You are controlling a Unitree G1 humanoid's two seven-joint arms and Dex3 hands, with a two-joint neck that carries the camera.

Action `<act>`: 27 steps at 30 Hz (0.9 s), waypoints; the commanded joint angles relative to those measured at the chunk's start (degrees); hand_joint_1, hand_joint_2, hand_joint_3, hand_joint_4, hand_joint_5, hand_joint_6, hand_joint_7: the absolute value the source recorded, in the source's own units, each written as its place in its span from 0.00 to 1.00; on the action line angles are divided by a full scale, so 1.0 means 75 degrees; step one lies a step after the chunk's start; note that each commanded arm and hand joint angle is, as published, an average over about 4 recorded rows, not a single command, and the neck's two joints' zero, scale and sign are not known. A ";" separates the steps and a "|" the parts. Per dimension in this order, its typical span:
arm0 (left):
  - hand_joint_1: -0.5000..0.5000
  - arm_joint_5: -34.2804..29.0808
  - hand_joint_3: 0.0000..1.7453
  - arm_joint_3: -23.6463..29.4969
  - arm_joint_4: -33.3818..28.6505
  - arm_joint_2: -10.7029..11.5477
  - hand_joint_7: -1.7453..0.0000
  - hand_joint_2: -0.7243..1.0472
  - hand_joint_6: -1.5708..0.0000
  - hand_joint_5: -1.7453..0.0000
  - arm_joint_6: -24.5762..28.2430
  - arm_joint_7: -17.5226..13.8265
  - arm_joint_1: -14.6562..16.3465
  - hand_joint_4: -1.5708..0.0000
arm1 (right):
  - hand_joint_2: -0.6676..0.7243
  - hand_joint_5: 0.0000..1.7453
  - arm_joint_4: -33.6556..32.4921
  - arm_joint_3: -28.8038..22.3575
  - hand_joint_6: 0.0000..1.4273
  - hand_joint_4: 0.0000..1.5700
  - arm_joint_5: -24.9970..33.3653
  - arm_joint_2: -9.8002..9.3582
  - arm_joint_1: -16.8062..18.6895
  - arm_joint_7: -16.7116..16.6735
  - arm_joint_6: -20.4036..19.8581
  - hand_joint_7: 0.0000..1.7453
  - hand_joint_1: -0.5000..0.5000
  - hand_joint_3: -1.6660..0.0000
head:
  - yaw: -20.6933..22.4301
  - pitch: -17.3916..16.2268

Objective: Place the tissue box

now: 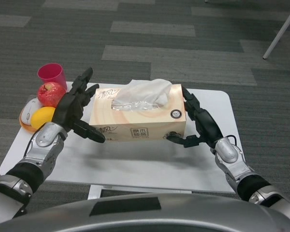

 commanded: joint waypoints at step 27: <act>1.00 -0.0456 0.00 -0.0754 0.0993 -0.0077 0.96 0.30 1.00 0.76 -0.0052 0.0008 -0.0121 1.00 | 0.18 0.22 0.0839 -0.0086 0.00 0.00 -0.0031 0.0047 0.0228 0.0284 -0.0380 0.04 0.06 0.62 | -0.0013 -0.0036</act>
